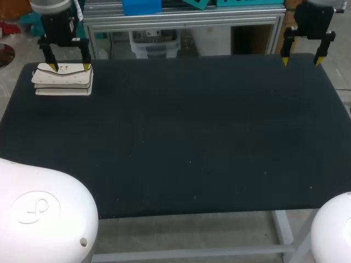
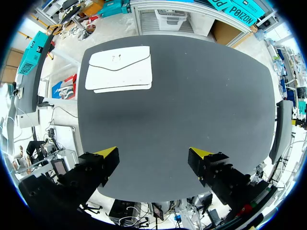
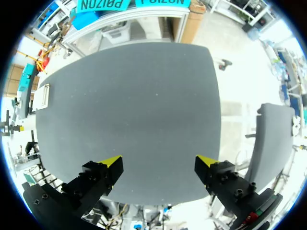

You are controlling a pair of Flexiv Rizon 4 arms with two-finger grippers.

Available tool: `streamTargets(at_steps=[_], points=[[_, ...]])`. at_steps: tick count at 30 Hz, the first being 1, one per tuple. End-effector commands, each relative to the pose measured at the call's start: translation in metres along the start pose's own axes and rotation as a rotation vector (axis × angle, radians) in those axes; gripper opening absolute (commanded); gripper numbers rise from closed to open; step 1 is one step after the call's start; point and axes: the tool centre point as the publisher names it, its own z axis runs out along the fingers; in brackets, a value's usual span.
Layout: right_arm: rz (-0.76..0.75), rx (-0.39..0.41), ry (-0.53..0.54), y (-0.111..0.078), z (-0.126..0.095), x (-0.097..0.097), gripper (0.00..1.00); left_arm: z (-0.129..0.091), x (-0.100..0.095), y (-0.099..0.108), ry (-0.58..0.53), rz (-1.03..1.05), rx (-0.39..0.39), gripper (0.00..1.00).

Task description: Pick up the bag, open it, inspect its contents, close it, and place it on the opposite side

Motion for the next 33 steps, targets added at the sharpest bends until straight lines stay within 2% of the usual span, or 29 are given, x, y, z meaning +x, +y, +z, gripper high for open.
streamTargets(at_steps=[1,10,12,17,22,23,29,33], points=[[0.001,0.002,-0.003,0.000,-0.001,0.001,1.00,-0.001,0.000,0.000,-0.001,0.000,-0.001,1.00],[0.001,0.002,-0.003,0.000,-0.001,0.001,1.00,-0.001,0.000,0.000,-0.001,0.000,-0.001,1.00],[-0.014,-0.010,0.000,0.000,0.000,0.001,1.00,0.000,0.000,0.000,0.028,0.005,-0.005,1.00],[-0.101,-0.075,-0.004,-0.003,0.002,0.006,1.00,-0.003,-0.009,-0.004,0.184,-0.004,-0.023,1.00],[-0.228,-0.135,0.065,-0.008,0.008,0.017,1.00,0.000,-0.025,-0.010,0.340,0.000,-0.061,1.00],[-0.263,-0.147,0.050,-0.009,0.011,0.019,1.00,0.000,-0.028,-0.011,0.368,0.005,-0.066,1.00],[-0.410,-0.226,0.070,-0.015,0.020,0.029,1.00,0.003,-0.049,-0.024,0.491,-0.037,-0.010,1.00],[-0.490,-0.270,0.076,-0.020,0.027,0.032,1.00,0.012,-0.064,-0.035,0.526,-0.109,0.008,1.00]])
